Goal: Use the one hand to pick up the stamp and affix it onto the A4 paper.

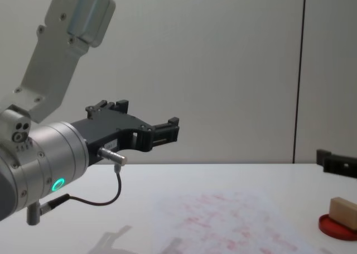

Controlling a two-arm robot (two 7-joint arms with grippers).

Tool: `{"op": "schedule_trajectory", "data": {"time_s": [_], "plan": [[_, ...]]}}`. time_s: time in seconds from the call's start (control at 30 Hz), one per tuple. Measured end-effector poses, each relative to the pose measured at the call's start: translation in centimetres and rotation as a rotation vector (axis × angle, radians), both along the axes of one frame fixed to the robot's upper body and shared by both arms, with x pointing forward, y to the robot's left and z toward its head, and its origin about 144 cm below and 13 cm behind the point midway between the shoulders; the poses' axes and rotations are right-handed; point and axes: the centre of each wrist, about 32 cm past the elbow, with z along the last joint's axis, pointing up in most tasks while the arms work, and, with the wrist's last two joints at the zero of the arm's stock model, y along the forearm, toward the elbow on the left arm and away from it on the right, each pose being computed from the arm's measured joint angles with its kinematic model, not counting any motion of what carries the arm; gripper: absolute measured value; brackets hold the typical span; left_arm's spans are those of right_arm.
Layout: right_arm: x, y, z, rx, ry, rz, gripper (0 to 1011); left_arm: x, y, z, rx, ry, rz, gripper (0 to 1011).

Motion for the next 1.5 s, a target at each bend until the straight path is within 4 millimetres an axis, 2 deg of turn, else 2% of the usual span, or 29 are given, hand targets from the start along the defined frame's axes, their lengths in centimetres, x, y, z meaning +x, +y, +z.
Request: {"op": "schedule_trajectory", "data": {"time_s": [0.63, 1.2, 1.33, 1.5], "plan": [[1.7, -2.7, -1.4, -0.02, 0.14, -0.003, 1001, 0.0, 0.0, 0.0, 0.0, 0.0, 0.0, 993], [3.7, -3.2, -2.8, -0.014, 0.207, 0.009, 1001, 0.0, 0.0, 0.0, 0.0, 0.0, 0.0, 993], [4.2, -3.1, -3.1, -0.018, 0.218, 0.015, 933, 0.0, 0.0, 0.0, 0.0, 0.0, 0.0, 993], [4.6, -2.9, -3.3, -0.022, 0.227, 0.018, 785, 0.0, 0.0, 0.0, 0.0, 0.0, 0.0, 993]]}}
